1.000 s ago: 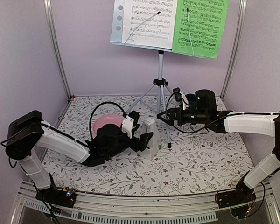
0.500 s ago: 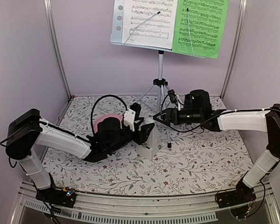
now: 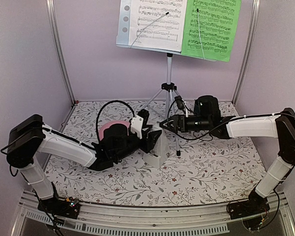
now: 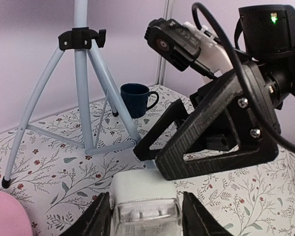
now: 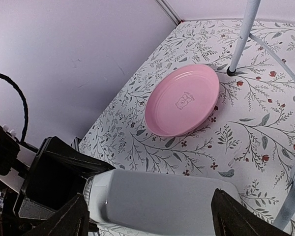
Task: Set up the instrument practice props
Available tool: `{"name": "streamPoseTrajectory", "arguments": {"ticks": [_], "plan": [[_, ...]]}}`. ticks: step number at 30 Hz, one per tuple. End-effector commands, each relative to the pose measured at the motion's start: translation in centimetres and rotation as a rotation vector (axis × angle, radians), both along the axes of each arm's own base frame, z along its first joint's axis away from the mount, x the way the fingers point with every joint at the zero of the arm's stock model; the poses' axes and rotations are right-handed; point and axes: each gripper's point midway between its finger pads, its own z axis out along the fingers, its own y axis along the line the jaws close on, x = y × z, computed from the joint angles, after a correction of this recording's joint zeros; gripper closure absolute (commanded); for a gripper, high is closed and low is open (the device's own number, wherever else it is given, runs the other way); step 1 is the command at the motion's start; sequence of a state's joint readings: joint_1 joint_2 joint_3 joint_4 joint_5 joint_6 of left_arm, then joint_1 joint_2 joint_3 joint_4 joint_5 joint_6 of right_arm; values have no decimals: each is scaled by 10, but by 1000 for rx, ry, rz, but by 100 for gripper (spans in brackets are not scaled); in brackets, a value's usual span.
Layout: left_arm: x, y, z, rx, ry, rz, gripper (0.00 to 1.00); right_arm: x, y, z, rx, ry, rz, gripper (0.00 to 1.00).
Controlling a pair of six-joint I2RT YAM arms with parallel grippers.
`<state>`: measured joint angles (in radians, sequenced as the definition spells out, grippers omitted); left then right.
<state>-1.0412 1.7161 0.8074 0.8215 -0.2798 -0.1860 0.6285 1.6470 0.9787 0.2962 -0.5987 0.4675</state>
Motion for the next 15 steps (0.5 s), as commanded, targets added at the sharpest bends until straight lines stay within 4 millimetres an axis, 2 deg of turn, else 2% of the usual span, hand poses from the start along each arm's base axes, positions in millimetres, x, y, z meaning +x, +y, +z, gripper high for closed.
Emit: {"name": "streamPoseTrajectory", "arguments": {"ticks": [1, 5, 11, 15], "plan": [[8, -2, -5, 24, 9, 6, 50, 0, 8, 5, 25, -7, 21, 12], [9, -1, -3, 22, 7, 6, 53, -1, 8, -3, 17, 7, 23, 12], [5, -1, -2, 17, -6, -13, 65, -2, 5, -21, -15, 24, 10, 12], [0, 0, -3, 12, -24, -36, 75, -1, -2, -41, -61, 52, -28, 13]]}}
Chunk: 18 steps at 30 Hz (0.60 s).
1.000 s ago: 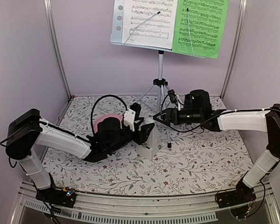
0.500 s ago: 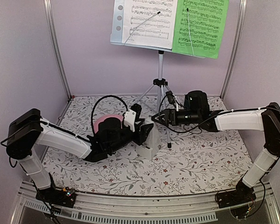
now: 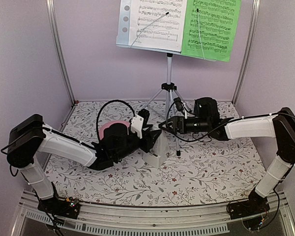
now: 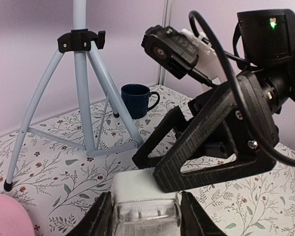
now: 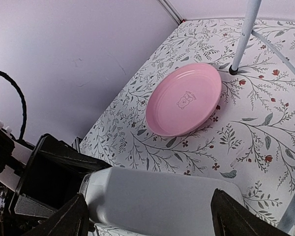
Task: Set up the instrument practice props
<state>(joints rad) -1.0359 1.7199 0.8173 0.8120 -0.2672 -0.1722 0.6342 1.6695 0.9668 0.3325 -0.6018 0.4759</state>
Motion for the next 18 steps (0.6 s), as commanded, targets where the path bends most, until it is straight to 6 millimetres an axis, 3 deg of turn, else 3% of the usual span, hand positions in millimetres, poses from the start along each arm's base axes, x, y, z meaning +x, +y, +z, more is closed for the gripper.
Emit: {"name": "streamPoseTrajectory", "arguments": {"ticks": [1, 10, 18], "plan": [[-3, 2, -3, -2, -22, -36, 78, 0, -7, -40, -79, 57, -39, 14], [-18, 2, -9, 18, -78, -113, 87, 5, -23, -89, -177, 144, -93, 21], [-33, 1, -4, 25, -147, -192, 90, 8, -35, -105, -217, 173, -127, 27]]}}
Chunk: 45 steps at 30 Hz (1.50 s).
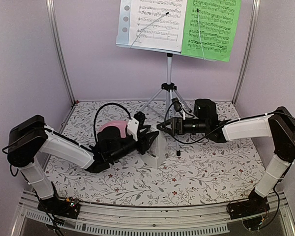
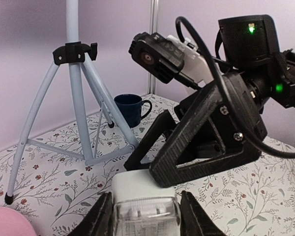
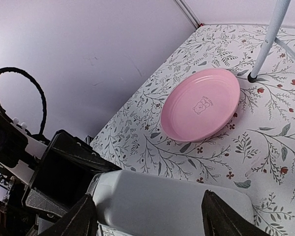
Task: Set up the instrument practice props
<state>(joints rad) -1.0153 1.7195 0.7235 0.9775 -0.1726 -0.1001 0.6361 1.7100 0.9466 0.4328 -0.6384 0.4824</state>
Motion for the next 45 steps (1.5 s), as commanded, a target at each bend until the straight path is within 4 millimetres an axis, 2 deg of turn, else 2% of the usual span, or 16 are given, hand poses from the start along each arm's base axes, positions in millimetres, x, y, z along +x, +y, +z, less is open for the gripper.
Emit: {"name": "streamPoseTrajectory", "arguments": {"ticks": [1, 10, 16, 21, 26, 29, 35, 39, 42, 45], "plan": [[-23, -5, -3, 42, -72, -118, 91, 9, -41, -101, -259, 192, -159, 28], [-34, 2, 4, 28, -119, -146, 94, 8, -43, -104, -271, 189, -160, 29], [-31, 0, -4, 49, -110, -136, 96, 8, -42, -101, -266, 184, -151, 30], [-25, -7, -13, 61, -95, -134, 96, 4, -34, -77, -206, 143, -99, 23], [-18, -14, -13, 64, -91, -124, 96, -5, -11, -38, -122, 97, -5, 16], [-18, -16, -13, 67, -98, -132, 96, -8, -1, -28, -96, 105, 39, 15], [-19, -16, -16, 76, -99, -141, 96, -10, 5, -34, -96, 155, 84, 15], [-20, -17, -17, 78, -101, -149, 96, -11, 6, -45, -116, 185, 90, 16], [-22, -16, -15, 73, -113, -153, 96, -10, 1, -66, -166, 208, 64, 18], [-26, -14, -12, 70, -137, -164, 96, -8, -10, -97, -215, 261, 35, 22]]}}
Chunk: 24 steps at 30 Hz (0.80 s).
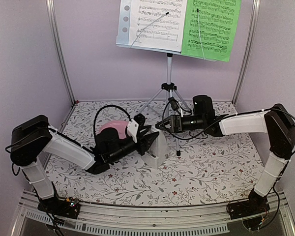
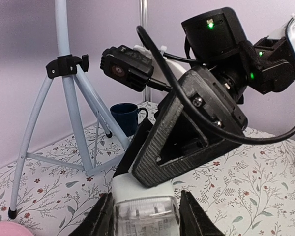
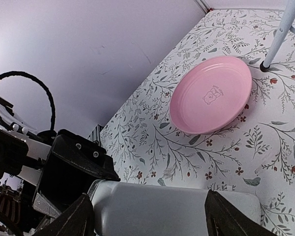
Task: Set up the instrument practice props
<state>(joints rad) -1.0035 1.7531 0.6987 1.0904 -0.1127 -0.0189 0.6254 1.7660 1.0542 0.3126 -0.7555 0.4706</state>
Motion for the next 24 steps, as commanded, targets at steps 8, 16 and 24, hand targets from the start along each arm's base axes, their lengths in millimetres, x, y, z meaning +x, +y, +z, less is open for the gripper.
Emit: {"name": "streamPoseTrajectory", "arguments": {"ticks": [8, 16, 24], "plan": [[-35, -6, -10, 68, -146, -155, 97, -8, -50, -161, -319, 283, -98, 28], [-40, -1, -8, 68, -196, -159, 98, -4, -59, -169, -346, 289, -129, 29], [-37, 10, 12, -7, -174, -111, 100, -1, -57, -154, -329, 252, -121, 29]]}}
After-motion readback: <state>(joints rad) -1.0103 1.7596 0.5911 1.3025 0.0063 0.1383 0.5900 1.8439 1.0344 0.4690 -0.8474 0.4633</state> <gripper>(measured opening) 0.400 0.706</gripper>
